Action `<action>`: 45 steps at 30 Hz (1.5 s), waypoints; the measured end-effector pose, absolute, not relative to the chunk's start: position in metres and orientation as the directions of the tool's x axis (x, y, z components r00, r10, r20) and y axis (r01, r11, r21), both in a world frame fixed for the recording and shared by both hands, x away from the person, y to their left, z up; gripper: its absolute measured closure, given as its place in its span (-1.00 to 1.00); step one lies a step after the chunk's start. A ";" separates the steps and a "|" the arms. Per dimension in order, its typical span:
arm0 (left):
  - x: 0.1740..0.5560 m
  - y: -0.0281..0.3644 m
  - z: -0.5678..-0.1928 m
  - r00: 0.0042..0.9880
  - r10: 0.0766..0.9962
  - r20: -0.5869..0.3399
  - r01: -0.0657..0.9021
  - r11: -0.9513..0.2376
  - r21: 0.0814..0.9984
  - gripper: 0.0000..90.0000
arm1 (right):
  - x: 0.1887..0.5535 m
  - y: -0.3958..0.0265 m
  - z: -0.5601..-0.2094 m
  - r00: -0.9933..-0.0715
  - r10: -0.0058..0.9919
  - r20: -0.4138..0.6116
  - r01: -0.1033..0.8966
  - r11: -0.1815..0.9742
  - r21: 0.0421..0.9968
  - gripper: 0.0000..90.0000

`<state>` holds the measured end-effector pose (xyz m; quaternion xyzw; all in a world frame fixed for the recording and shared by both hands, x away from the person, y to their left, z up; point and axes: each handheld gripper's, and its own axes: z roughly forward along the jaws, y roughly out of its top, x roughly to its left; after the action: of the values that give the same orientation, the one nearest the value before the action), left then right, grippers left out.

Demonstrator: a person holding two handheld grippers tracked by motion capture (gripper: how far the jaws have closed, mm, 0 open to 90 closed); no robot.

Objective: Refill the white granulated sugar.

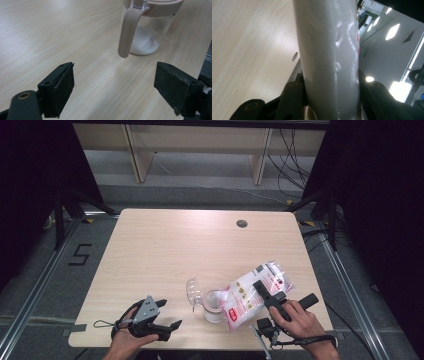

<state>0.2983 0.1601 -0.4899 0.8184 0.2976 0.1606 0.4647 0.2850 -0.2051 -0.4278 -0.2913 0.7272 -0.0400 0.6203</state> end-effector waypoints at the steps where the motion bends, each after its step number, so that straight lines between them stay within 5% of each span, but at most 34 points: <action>1: 0.298 0.160 -0.490 0.771 0.636 -0.013 0.338 -0.392 0.856 -0.64 | 0.285 -0.205 -0.428 -0.060 -0.473 -0.879 -0.375 0.827 -0.419 0.46; 45: 0.298 0.160 -0.490 0.771 0.637 -0.013 0.337 -0.390 0.857 -0.64 | 0.285 -0.207 -0.428 -0.068 -0.455 -0.888 -0.367 0.839 -0.402 0.47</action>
<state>0.2980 0.1602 -0.4896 0.8181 0.2978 0.1611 0.4649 0.2847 -0.2072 -0.4281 -0.2818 0.7300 -0.0353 0.6216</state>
